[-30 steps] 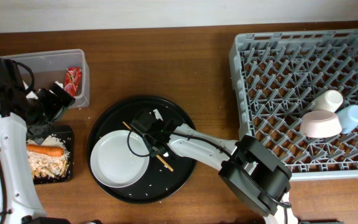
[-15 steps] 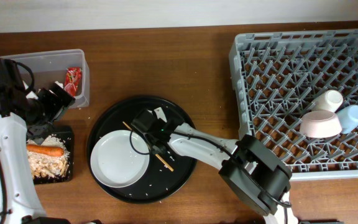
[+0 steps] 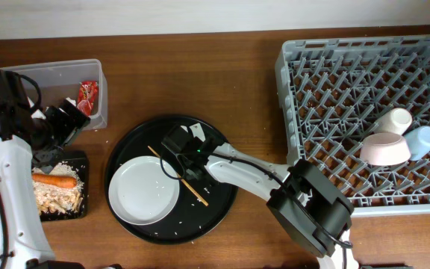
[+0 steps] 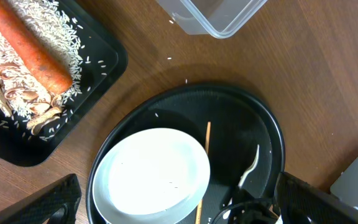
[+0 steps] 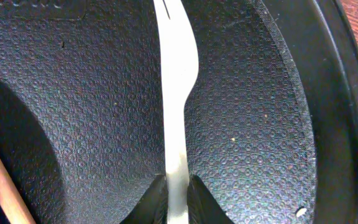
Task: Sort waste into correct bins and load items into the dishwasher rack
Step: 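Reach the right gripper to the white fork and grasp it, then carry the fork to the rack and drop it in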
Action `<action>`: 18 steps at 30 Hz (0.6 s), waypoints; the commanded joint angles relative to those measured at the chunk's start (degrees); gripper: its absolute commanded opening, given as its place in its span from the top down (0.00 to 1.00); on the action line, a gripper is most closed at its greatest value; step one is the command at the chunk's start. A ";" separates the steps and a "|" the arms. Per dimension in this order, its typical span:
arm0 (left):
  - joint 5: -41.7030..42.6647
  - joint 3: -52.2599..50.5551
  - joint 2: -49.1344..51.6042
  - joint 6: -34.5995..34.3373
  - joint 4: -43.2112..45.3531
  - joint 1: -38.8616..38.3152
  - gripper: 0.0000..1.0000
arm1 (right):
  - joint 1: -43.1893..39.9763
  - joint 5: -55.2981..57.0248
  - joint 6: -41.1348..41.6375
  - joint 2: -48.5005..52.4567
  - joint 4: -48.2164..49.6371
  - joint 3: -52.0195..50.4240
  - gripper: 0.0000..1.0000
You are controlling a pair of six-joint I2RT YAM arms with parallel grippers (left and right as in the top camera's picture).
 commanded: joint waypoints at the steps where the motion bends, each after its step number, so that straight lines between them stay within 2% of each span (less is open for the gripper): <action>1: 0.39 0.02 -0.22 0.09 -0.07 0.33 0.01 | -0.81 1.55 0.70 -0.74 -1.33 -0.57 0.86; 3: 0.39 0.02 -0.22 0.09 -0.07 0.33 0.01 | -1.62 1.53 0.70 -0.72 -1.84 -0.57 0.89; 5: 0.39 0.02 -0.22 0.09 -0.07 0.33 0.01 | -2.32 1.51 0.72 -0.68 -2.49 -0.57 0.96; 11: 0.39 0.02 -0.22 0.09 -0.04 0.33 0.01 | -2.36 -1.31 0.72 -2.56 -3.78 0.24 0.96; 14: 0.39 0.02 -0.22 0.09 -0.07 0.33 0.01 | -2.38 -1.27 0.70 -8.68 -6.60 1.27 0.96; 18: 0.39 0.02 -0.22 0.09 -0.07 0.33 0.01 | -6.43 -0.81 -1.29 -23.06 -11.13 1.27 0.96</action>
